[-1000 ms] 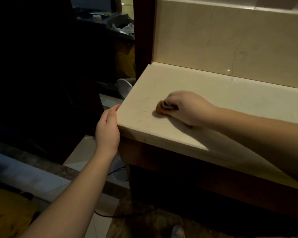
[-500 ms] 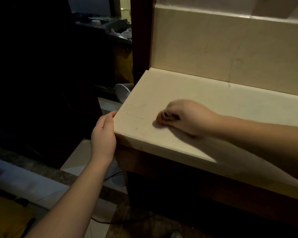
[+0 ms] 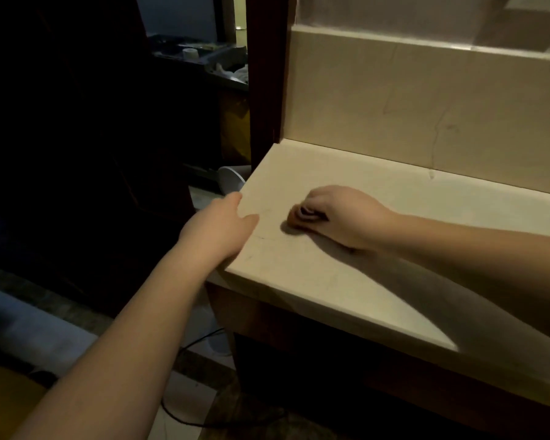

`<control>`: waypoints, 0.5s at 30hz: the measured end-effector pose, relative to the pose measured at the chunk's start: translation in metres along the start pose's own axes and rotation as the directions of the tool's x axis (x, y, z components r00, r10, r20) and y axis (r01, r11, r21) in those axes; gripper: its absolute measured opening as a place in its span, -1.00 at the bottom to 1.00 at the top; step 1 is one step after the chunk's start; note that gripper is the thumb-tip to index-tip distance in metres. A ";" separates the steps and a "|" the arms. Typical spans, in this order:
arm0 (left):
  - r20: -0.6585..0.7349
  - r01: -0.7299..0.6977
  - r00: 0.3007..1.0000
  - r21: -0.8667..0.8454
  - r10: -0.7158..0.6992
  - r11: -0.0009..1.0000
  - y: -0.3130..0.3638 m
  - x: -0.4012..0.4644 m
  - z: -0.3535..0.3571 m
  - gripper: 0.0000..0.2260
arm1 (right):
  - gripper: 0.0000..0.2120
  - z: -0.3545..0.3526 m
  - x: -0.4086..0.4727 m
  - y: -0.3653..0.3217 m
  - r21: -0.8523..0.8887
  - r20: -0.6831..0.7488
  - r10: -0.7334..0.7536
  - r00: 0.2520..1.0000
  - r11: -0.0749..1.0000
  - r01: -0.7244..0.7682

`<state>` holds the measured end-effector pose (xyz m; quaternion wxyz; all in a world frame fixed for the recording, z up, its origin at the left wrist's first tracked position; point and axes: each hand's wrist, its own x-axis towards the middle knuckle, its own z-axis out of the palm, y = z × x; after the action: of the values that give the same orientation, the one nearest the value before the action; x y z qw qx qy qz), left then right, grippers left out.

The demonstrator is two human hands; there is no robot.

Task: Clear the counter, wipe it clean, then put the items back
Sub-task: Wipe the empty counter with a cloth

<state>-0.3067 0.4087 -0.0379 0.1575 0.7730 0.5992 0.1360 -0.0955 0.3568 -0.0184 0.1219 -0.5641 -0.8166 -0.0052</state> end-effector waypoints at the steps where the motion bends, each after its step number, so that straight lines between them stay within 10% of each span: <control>1: 0.004 -0.001 1.000 0.006 0.001 1.000 0.003 0.001 0.002 -0.51 | -0.64 -0.001 -0.007 0.003 0.005 0.024 -0.013 1.000 1.000 0.013; 7: -0.073 0.033 0.997 0.085 -0.027 0.996 0.005 -0.004 0.010 -0.47 | -0.52 -0.013 0.049 0.094 -0.067 -0.066 0.429 0.901 0.899 -0.432; 15: -0.120 0.027 0.993 0.097 -0.016 0.995 0.006 -0.004 0.012 -0.47 | -0.64 -0.006 0.019 0.064 -0.055 0.033 0.162 0.986 0.986 -0.160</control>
<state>-0.2976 0.4022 -0.0464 0.0845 0.7638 0.6219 0.1505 -0.0421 0.3968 -0.0170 0.0921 -0.6312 -0.7701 -0.0063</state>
